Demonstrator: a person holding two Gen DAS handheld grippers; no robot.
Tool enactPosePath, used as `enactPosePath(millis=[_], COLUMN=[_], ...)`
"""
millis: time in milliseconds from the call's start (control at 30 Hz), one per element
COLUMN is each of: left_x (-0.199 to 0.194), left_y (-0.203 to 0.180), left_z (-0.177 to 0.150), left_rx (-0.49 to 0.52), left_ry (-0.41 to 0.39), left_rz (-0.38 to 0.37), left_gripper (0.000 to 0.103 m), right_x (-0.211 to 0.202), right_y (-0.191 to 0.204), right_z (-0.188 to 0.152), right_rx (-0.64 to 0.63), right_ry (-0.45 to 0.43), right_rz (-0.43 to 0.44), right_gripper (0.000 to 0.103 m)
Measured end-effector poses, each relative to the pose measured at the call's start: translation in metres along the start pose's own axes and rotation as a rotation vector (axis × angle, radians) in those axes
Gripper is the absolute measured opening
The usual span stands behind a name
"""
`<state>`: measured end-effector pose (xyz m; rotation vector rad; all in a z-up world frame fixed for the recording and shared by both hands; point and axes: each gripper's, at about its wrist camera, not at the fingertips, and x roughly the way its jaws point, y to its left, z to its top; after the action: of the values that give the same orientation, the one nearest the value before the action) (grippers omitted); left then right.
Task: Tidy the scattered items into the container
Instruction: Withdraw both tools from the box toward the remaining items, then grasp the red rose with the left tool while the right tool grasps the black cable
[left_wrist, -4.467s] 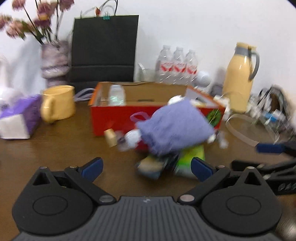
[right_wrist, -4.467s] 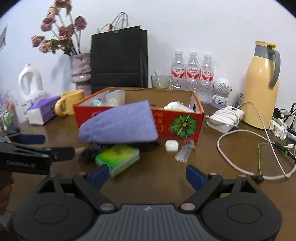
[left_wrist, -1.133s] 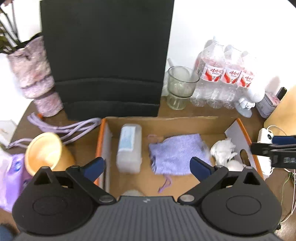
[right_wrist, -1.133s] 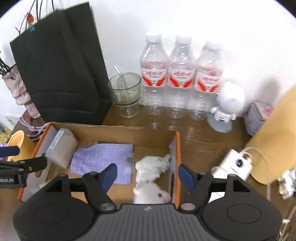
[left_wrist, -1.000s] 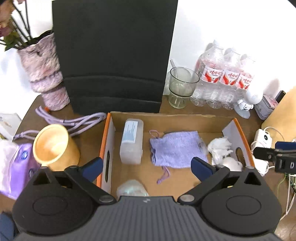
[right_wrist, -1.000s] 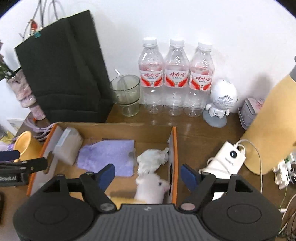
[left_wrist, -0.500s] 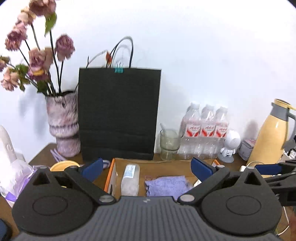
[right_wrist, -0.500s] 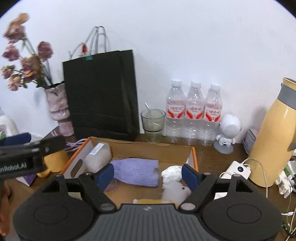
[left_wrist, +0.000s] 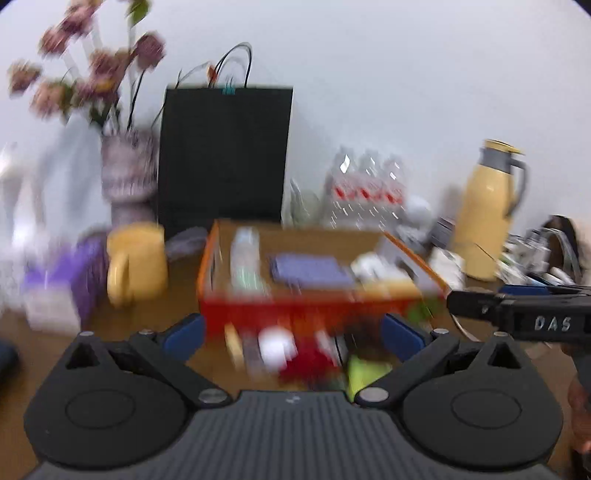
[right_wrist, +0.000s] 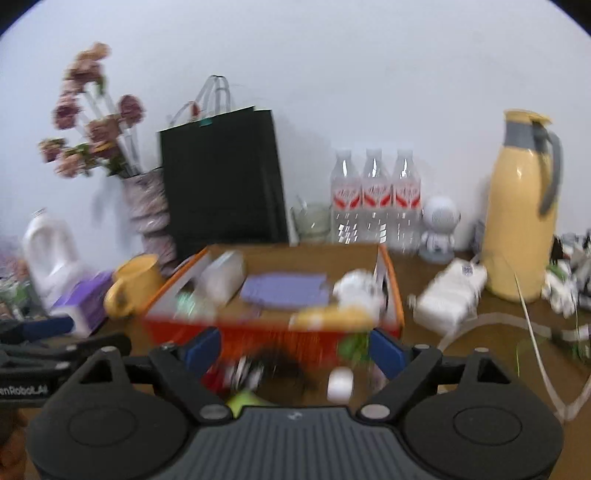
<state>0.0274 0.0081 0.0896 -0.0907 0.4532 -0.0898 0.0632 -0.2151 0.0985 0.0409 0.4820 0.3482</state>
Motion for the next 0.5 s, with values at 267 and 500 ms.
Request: enactPosePath(millis=[267,500], left_x=[-0.024,0.035], left_y=[0.019,0.025], left_z=[-0.060,-0.011], left_rx=[0.049,0.036], left_ry=[0.082,0.074], left_rz=[-0.052,-0.126], left_gripper=[0.103,0.098], right_x=[-0.025,0.009], right_y=[0.002,0.011], right_z=[-0.077,-0.063], right_rx=[-0.033,-0.053], right_ry=[0.117,0.100], right_rz=[0.028,-0.008], right_gripper=[0.090,0.088])
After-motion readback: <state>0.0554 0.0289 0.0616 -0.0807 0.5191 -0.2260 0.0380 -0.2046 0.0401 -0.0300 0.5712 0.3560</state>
